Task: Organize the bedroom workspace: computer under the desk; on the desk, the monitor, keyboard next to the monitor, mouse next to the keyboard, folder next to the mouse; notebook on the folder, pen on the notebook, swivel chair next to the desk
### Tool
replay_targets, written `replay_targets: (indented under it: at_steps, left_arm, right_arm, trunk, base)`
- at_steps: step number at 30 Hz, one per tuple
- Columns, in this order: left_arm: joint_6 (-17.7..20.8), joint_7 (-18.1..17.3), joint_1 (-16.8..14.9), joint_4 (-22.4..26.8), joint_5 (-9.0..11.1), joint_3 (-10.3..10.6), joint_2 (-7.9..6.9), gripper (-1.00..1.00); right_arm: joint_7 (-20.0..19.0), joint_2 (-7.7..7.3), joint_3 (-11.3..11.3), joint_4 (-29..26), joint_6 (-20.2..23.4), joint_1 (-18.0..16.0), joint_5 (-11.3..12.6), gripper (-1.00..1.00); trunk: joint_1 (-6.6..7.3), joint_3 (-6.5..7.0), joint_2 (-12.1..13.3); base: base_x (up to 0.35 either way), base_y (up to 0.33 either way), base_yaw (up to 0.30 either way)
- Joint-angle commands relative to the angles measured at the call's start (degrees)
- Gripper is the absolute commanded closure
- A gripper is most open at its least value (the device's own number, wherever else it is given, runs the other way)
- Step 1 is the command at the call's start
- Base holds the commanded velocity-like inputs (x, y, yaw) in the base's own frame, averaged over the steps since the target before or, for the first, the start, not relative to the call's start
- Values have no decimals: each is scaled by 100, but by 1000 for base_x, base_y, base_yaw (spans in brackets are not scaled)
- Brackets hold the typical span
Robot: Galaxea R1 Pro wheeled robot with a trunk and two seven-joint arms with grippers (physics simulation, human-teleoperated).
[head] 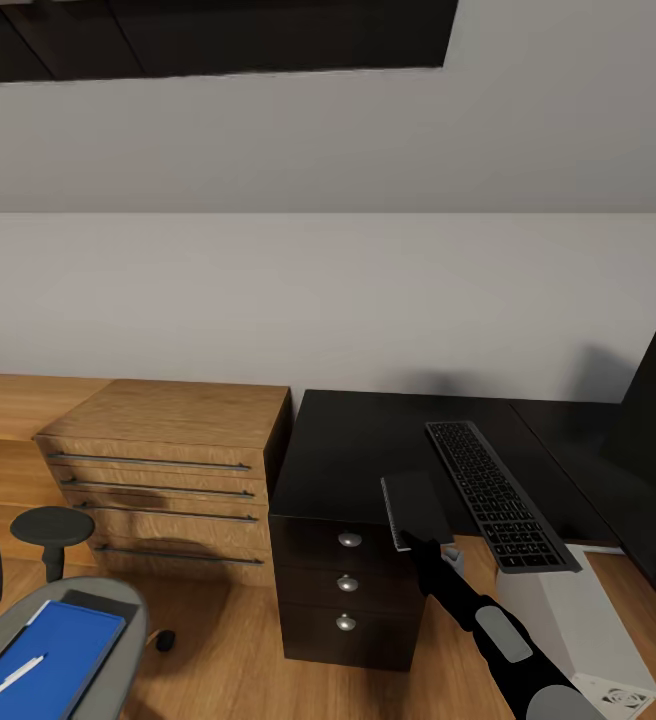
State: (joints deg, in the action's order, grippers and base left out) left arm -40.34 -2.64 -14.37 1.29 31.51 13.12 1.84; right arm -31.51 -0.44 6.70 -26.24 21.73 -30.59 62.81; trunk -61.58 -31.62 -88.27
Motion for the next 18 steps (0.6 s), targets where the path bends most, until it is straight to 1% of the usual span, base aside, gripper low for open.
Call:
replay_targets:
  at_steps: [1, 18]
  left_arm:
    - [-18, -27, -5, -6, 60, 32, 1, -100]
    - [-18, -34, -5, -6, 60, 32, 1, -100]
  right_arm:
    - [4, 0, -2, 23, 6, 1, -94, 100]
    - [14, 0, -2, 23, 14, 1, -94, 100]
  trunk:
    - [0, -7, -3]
    - [0, -7, -3]
  base:
    - [-3, 0, 0]
    - [0, 0, 0]
